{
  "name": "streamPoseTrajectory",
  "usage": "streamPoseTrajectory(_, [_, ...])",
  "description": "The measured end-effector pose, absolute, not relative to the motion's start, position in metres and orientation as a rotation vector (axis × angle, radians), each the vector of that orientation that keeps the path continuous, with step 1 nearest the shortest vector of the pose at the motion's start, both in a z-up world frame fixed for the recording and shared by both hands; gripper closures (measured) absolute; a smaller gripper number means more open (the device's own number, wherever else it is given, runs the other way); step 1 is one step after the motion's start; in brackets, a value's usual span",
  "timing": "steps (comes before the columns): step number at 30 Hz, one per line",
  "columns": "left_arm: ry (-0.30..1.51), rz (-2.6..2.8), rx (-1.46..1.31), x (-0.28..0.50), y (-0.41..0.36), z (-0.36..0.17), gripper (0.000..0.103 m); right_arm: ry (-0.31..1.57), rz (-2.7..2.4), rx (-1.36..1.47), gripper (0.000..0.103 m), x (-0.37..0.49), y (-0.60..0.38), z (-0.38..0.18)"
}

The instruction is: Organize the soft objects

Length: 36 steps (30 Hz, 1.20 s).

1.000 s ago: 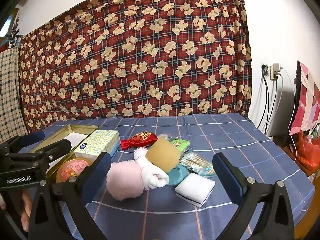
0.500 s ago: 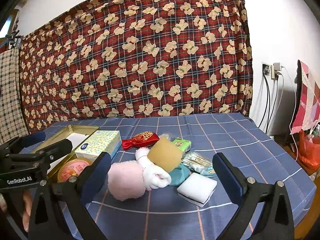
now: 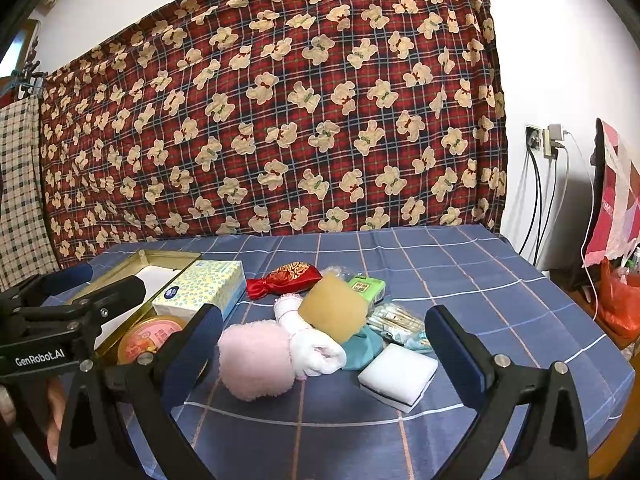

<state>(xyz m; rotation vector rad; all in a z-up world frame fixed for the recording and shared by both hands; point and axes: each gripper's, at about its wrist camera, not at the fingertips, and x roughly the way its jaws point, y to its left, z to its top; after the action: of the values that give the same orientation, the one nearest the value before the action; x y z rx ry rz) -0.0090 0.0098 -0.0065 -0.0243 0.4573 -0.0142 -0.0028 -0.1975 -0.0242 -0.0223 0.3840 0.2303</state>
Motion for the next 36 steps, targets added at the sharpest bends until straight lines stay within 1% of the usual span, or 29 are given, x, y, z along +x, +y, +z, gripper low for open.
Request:
streamPoseTrajectory(11, [0.455,-0.028,-0.042,-0.008,0.011,-0.004,0.0,0.405,0.221,-0.021,0.001,-0.005,-0.192,-0.037])
streamPoseTrajectory(19, [0.443,-0.03,-0.049,-0.007,0.008,-0.004,0.0,0.383,0.199,-0.046,0.001,-0.015,-0.191,-0.03])
streamPoseTrajectory(25, [0.416,-0.047,-0.062,-0.009,0.005,-0.002,0.0,0.353,0.145,-0.027,0.001,-0.025,-0.212,-0.023])
streamPoseTrajectory(29, [0.404,-0.068,-0.06,-0.018,0.008,-0.006,0.0,0.37,0.109,0.002,0.001,-0.019,-0.231,-0.034])
streamPoseTrajectory(33, [0.402,-0.105,-0.037,-0.019,0.001,-0.016,0.001,0.436,0.064,0.004,0.001,0.001,-0.245,-0.056])
streamPoseTrajectory(36, [0.429,-0.147,-0.007,-0.009,-0.012,-0.024,0.006,0.48,0.046,0.019,0.001,0.013,-0.256,-0.072])
